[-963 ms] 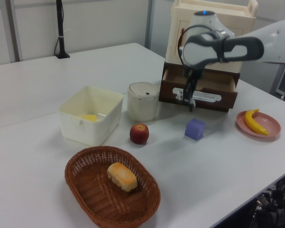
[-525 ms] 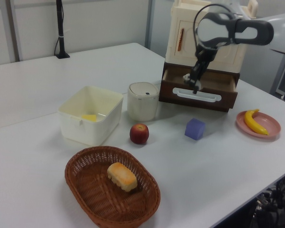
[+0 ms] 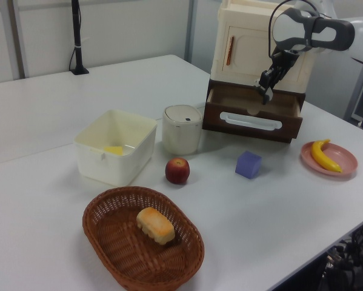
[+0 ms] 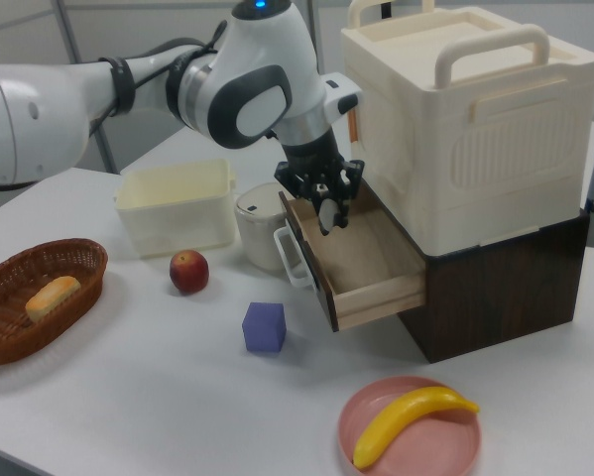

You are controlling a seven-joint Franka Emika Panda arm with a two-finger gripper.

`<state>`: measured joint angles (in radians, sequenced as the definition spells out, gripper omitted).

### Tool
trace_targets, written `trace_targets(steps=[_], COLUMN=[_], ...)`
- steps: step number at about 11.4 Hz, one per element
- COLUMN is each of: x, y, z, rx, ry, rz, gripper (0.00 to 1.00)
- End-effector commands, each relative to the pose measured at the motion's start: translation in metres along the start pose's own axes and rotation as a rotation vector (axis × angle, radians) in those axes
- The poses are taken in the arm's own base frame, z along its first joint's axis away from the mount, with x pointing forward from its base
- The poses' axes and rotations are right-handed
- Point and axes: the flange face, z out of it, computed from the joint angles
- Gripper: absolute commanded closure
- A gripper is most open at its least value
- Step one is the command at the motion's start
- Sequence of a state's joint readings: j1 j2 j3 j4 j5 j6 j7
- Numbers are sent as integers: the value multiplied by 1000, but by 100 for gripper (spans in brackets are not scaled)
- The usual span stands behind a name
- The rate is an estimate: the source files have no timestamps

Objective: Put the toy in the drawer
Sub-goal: 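Lift the panda toy and carry it over the open drawer, then lower the panda toy into the drawer and open the gripper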

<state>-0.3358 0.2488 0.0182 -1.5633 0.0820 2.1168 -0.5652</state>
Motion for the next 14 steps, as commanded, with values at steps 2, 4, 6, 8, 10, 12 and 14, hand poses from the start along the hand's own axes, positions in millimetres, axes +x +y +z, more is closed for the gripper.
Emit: trace_targets(steps=[2, 4, 6, 8, 10, 12, 14], x=[-1, -2, -4, -5, -5, -5, -5], y=[13, 13, 14, 13, 11, 11, 11], z=[22, 35, 49, 55, 56, 56, 56], rx=[-2, 6, 12, 18, 21, 20, 20], ry=[-4, -20, -40, -48, -50, -50, -50], rz=[19, 20, 15, 15, 27, 24, 26], gripper=[100, 100, 100, 98, 48, 20, 19])
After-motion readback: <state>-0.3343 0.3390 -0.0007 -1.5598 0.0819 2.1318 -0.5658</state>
